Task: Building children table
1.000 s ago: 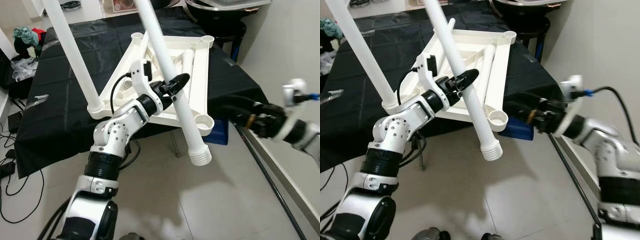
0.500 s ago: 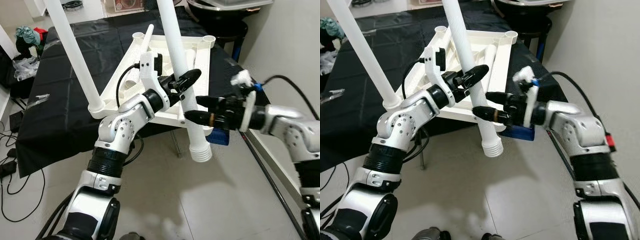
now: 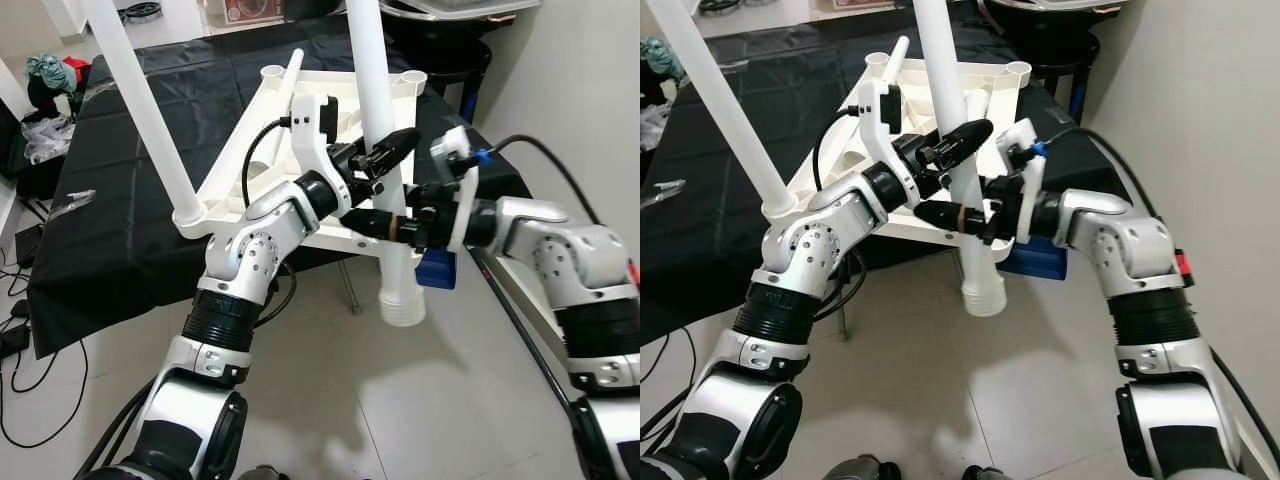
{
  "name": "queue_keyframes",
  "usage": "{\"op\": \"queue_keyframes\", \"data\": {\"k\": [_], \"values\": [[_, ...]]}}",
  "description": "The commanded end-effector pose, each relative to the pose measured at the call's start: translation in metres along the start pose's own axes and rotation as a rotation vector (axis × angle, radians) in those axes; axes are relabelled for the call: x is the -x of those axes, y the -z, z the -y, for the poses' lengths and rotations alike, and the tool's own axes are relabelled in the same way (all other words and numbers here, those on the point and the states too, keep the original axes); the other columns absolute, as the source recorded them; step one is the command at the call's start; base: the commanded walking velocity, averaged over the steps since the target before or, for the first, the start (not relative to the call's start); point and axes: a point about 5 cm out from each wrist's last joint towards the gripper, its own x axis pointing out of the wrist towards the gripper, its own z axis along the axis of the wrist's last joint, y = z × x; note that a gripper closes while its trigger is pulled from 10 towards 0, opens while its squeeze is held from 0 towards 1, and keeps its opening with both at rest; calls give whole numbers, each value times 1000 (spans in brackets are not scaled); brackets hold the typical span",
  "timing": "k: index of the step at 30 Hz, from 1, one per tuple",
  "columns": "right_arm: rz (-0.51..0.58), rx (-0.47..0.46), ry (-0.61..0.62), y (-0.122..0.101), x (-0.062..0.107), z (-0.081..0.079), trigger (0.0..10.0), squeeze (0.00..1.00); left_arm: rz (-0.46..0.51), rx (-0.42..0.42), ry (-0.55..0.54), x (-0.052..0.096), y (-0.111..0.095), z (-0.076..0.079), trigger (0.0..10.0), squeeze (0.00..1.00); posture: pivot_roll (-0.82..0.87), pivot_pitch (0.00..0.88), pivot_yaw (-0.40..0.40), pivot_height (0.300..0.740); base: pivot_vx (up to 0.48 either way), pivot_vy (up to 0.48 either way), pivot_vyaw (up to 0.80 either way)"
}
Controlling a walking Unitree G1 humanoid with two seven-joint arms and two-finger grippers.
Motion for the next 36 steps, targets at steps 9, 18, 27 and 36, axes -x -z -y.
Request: {"op": "queue_keyframes", "data": {"k": [9,18,27,36], "values": [[-53,-7,-12,5,-13,-1,10000,0,36,-3,5,-3,-6,1,10000,0,86,146,10,740,0,0,0],[-42,-39,139,-2,-21,17,10000,0,51,3,-2,-6,-7,3,10000,0,86,146,10,740,0,0,0],[-57,-64,232,-2,-20,28,10000,0,54,2,0,-6,-7,4,10000,0,89,146,6,740,0,0,0],[-51,-66,216,-5,-23,27,10000,0,70,5,-5,-6,-10,3,10000,0,83,134,7,740,0,0,0]]}}
